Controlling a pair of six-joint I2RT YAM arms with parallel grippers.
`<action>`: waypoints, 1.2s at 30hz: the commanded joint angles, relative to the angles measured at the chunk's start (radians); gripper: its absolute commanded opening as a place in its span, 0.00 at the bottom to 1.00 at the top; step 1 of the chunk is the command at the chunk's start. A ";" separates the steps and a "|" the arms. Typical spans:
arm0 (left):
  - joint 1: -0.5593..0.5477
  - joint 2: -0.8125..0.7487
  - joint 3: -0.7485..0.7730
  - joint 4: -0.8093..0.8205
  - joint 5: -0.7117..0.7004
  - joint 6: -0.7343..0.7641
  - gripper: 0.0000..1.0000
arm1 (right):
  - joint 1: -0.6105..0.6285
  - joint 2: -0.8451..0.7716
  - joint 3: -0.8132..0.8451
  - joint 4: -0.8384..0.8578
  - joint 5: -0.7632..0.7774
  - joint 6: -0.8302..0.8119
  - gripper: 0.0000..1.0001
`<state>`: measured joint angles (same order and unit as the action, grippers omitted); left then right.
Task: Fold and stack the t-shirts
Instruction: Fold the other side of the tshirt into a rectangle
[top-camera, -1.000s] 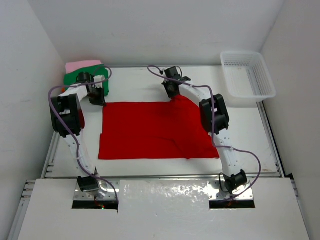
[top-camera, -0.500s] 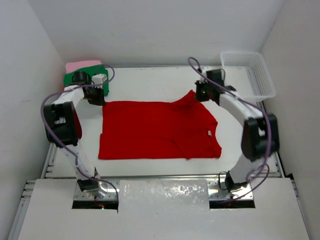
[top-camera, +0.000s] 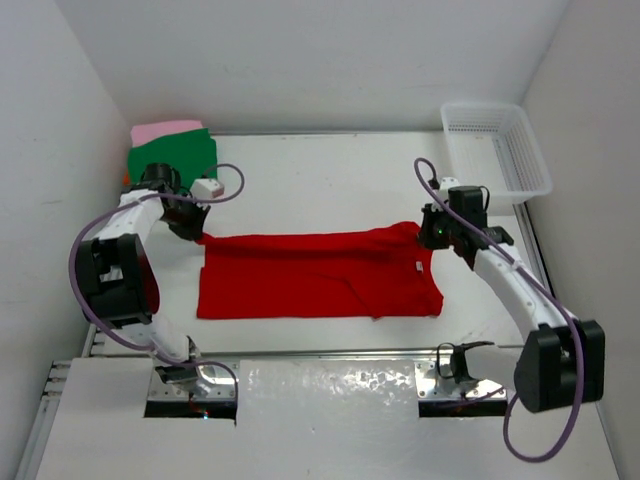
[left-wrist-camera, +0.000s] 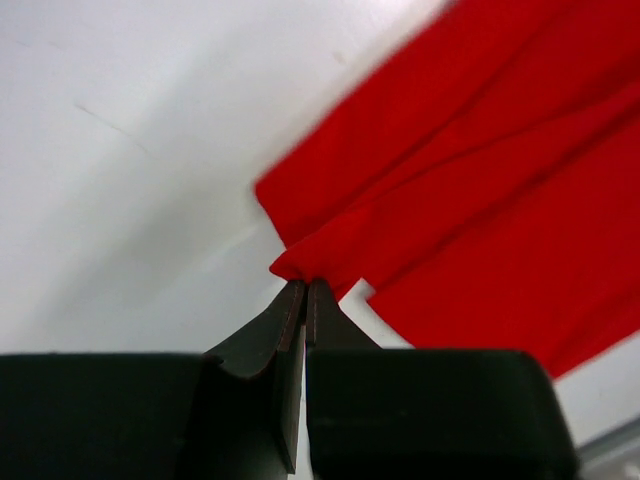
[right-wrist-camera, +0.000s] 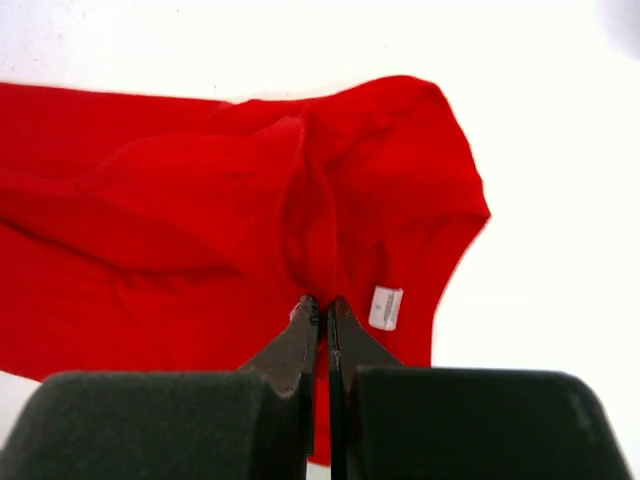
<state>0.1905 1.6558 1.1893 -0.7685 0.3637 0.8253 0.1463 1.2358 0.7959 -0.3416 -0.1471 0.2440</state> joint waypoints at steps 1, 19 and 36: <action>-0.003 -0.079 -0.043 -0.118 -0.003 0.176 0.00 | -0.005 -0.093 -0.049 -0.051 0.034 -0.023 0.00; -0.105 -0.083 -0.166 0.041 -0.149 0.135 0.00 | -0.007 -0.105 -0.127 -0.017 0.038 -0.043 0.00; -0.126 0.134 0.196 0.291 -0.246 -0.150 0.00 | -0.054 0.370 0.446 0.043 0.073 -0.080 0.00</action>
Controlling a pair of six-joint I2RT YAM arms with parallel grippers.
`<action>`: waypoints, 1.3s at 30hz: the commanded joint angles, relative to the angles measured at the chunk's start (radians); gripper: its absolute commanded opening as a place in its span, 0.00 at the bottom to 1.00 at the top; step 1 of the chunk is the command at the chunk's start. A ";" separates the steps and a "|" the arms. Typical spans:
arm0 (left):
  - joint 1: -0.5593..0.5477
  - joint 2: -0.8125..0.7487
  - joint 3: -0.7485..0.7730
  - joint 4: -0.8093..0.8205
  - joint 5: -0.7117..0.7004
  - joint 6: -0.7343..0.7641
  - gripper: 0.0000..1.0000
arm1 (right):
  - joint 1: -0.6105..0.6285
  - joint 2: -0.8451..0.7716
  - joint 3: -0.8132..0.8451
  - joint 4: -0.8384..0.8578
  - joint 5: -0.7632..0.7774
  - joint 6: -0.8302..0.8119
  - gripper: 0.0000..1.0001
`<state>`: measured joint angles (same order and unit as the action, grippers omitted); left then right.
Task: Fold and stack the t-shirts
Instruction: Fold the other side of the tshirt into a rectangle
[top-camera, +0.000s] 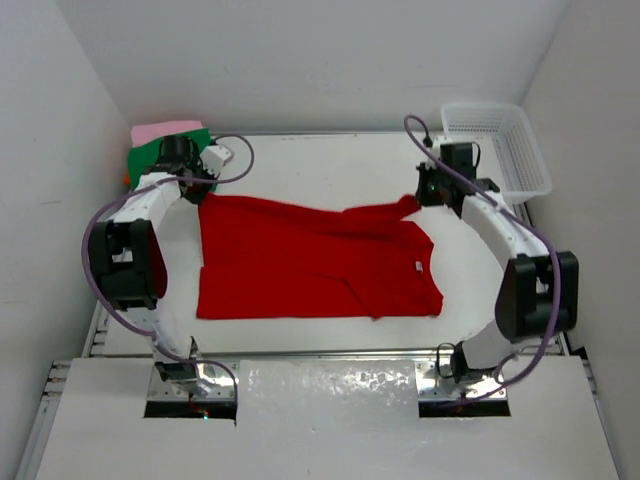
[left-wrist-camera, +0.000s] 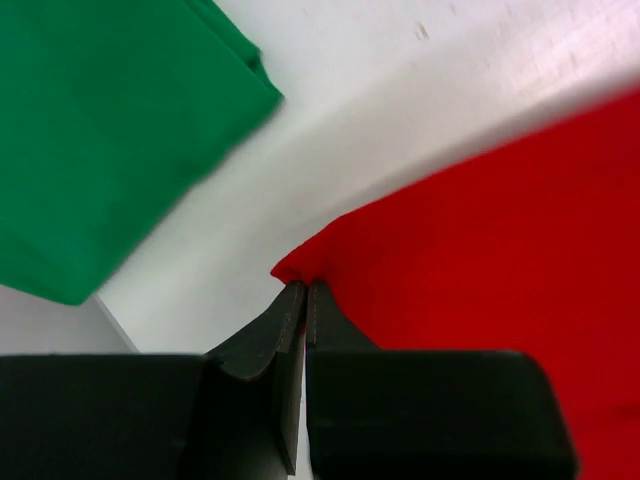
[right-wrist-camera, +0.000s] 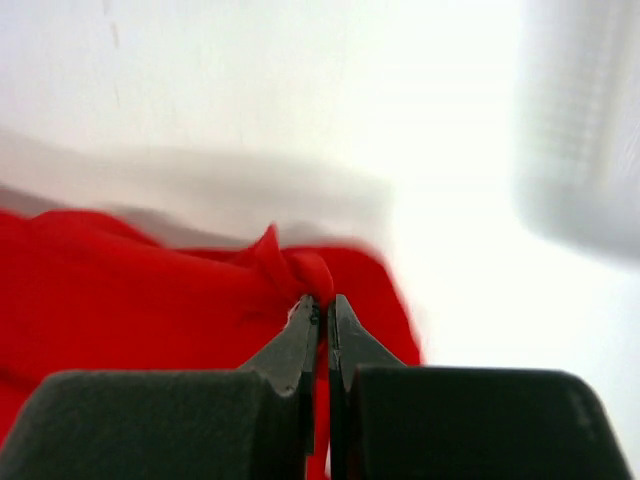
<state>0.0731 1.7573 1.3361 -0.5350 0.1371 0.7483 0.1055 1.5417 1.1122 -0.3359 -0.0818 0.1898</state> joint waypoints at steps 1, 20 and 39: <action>-0.009 0.037 0.055 0.063 -0.022 -0.079 0.00 | -0.013 0.114 0.153 0.032 -0.010 -0.023 0.00; 0.011 -0.199 -0.305 -0.095 0.047 0.175 0.00 | -0.010 -0.287 -0.392 0.086 -0.124 0.062 0.00; 0.010 -0.157 -0.273 -0.390 -0.011 0.324 0.23 | -0.010 -0.334 -0.517 0.032 -0.088 0.042 0.00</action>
<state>0.0784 1.5932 0.9821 -0.8127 0.1284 1.0176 0.0948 1.2438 0.6044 -0.2958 -0.1848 0.2356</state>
